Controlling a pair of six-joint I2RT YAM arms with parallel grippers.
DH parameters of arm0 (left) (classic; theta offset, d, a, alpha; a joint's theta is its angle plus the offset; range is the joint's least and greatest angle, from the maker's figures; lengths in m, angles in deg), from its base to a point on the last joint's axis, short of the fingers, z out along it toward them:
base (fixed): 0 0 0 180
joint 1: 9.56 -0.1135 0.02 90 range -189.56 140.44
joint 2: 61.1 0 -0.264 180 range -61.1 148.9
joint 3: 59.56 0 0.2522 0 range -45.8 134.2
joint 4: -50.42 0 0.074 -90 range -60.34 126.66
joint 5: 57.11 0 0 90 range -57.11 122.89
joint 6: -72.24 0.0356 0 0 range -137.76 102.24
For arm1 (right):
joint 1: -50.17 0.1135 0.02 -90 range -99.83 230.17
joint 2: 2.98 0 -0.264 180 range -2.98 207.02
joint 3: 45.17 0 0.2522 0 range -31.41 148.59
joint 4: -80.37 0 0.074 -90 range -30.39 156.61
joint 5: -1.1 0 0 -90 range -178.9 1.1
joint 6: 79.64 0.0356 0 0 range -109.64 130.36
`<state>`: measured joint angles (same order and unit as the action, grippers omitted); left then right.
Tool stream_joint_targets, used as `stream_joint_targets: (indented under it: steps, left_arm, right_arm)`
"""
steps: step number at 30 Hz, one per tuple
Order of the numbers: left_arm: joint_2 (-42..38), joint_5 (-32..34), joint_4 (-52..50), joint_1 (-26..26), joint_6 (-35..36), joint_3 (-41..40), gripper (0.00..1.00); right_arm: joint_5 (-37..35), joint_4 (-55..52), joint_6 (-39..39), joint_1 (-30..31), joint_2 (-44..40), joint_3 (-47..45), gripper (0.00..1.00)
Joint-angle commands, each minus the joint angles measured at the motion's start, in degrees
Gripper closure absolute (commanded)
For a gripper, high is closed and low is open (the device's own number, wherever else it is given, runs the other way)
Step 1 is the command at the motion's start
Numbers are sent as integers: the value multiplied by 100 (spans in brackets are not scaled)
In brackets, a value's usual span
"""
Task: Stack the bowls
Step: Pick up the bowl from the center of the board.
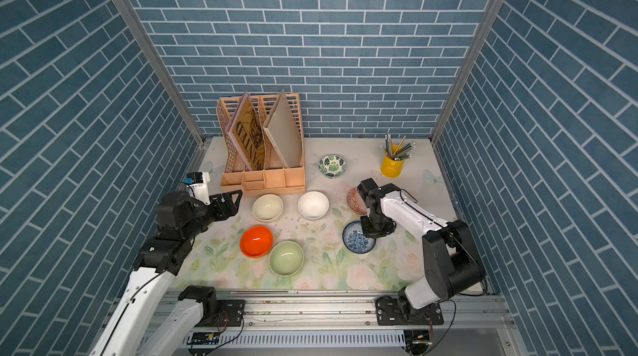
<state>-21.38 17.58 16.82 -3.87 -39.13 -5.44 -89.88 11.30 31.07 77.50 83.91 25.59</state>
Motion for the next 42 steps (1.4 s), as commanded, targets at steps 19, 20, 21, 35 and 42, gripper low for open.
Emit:
stream_joint_targets:
  steps: [19,20,21,35,42]
  left_arm:
    - [76,6,-39,72,68,-72,14]
    - [82,3,-38,72,70,-68,14]
    - [83,7,-40,72,69,-71,14]
    - [134,20,-47,105,66,-70,14]
    - [161,35,-56,116,67,-72,14]
  right_arm:
    - [1149,-226,-58,40,-614,339,100]
    - [1193,-253,-58,38,-639,398,100]
    - [1248,-272,-58,36,-674,453,100]
    - [1577,-103,82,-553,-555,1573,100]
    - [1912,409,51,-1312,-165,1678,100]
